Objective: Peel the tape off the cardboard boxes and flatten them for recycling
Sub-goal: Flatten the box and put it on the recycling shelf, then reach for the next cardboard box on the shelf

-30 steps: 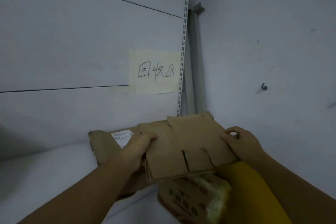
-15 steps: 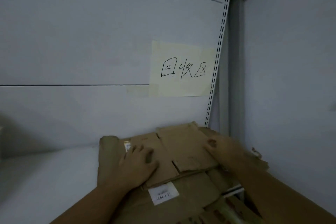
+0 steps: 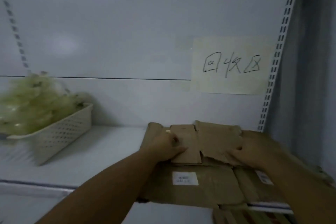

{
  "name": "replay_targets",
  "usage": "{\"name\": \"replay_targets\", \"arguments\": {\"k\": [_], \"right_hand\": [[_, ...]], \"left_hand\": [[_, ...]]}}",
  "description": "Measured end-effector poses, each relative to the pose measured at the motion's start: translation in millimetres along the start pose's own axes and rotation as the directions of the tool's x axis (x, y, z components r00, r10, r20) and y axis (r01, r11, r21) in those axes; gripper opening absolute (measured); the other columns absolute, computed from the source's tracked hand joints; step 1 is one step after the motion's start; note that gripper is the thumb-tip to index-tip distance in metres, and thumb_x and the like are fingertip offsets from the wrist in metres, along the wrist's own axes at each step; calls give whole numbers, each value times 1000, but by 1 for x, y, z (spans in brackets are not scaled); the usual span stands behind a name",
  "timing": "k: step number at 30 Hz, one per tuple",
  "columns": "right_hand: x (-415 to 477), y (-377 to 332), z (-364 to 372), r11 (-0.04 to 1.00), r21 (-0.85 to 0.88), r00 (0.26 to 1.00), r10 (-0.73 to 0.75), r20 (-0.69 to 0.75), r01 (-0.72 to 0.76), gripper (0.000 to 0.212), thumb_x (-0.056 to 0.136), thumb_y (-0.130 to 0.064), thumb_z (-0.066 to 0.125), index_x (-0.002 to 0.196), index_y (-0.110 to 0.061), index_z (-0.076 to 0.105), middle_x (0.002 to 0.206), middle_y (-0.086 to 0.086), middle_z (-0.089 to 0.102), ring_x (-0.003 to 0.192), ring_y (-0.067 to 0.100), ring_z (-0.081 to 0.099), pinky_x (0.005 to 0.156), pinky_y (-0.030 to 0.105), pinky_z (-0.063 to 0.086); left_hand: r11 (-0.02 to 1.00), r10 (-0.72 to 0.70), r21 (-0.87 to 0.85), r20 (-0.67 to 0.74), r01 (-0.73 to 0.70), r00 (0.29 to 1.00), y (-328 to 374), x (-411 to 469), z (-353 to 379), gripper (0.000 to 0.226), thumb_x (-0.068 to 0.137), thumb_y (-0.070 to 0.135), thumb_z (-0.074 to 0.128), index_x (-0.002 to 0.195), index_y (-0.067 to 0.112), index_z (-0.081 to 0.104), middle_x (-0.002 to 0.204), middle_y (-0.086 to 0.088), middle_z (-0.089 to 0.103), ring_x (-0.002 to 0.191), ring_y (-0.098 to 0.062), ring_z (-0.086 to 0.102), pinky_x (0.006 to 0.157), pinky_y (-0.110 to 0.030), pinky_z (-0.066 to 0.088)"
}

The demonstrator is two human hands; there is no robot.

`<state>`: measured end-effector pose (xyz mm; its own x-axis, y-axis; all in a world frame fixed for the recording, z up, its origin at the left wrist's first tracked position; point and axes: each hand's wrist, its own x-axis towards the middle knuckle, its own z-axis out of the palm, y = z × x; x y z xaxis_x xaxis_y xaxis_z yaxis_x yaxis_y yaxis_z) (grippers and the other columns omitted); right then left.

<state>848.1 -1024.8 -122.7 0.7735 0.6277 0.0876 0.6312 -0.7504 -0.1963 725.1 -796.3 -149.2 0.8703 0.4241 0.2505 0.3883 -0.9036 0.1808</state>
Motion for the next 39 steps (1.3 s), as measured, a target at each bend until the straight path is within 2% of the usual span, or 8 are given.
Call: {"name": "replay_targets", "arguments": {"k": [2,5,10,15,19,22,27,39], "right_hand": [[-7,-21,-16,997,-72,995,40,95,-34,51,99,-39,34,142,-12,30,146,8,40,130,20,41,93,20,32],[-8,-48,-32,991,-136,993,28,116,-12,56,99,-44,27,145,-13,22,150,8,32,134,22,36,104,25,30],[32,-159,-40,967,-137,969,-229,-97,215,52,93,-39,46,136,-10,40,142,10,44,128,27,41,104,36,38],[-5,-418,-50,629,97,587,-644,-490,771,46,85,-32,57,128,-15,53,136,9,51,128,25,41,102,35,35],[-80,-592,-2,348,40,344,-895,-285,937,58,88,-41,51,140,-19,36,150,8,33,139,23,26,110,33,23],[-119,-675,53,275,42,278,-958,-73,960,65,90,-46,48,145,-22,24,157,9,15,144,23,10,115,39,15],[-137,-763,116,201,66,197,-979,59,977,69,89,-54,42,146,-22,19,157,10,13,144,28,7,115,44,13],[-71,-957,157,28,96,22,-998,60,995,68,90,-56,40,146,-24,19,157,9,11,144,26,8,114,46,16]], "left_hand": [[991,32,122,131,-48,991,1,-16,-14,60,80,70,41,118,27,57,123,-5,54,117,-27,45,101,-40,34],[998,38,32,321,-51,946,-17,-57,-43,55,87,58,43,129,24,48,129,-7,54,118,-28,50,93,-37,41],[957,-31,283,-90,56,995,-132,-141,-161,35,90,47,42,92,24,67,93,0,71,85,-21,63,66,-25,39],[710,-376,582,-163,396,912,-300,-264,-270,41,91,55,36,109,29,61,109,4,67,102,-17,59,75,-26,41],[557,-667,513,-192,653,720,-409,-358,-318,62,89,61,33,138,24,39,142,-2,46,129,-21,44,105,-37,37],[500,-731,407,-275,765,624,-464,-402,-325,64,90,60,31,142,23,31,155,-4,23,143,-23,16,114,-45,16],[463,-772,409,-249,787,584,-544,-442,-313,64,90,61,23,145,28,20,158,-3,10,145,-20,-2,114,-49,2],[329,-853,435,-244,839,461,-685,-451,-356,58,94,50,27,144,20,26,155,-6,21,143,-28,12,114,-56,12]]}}
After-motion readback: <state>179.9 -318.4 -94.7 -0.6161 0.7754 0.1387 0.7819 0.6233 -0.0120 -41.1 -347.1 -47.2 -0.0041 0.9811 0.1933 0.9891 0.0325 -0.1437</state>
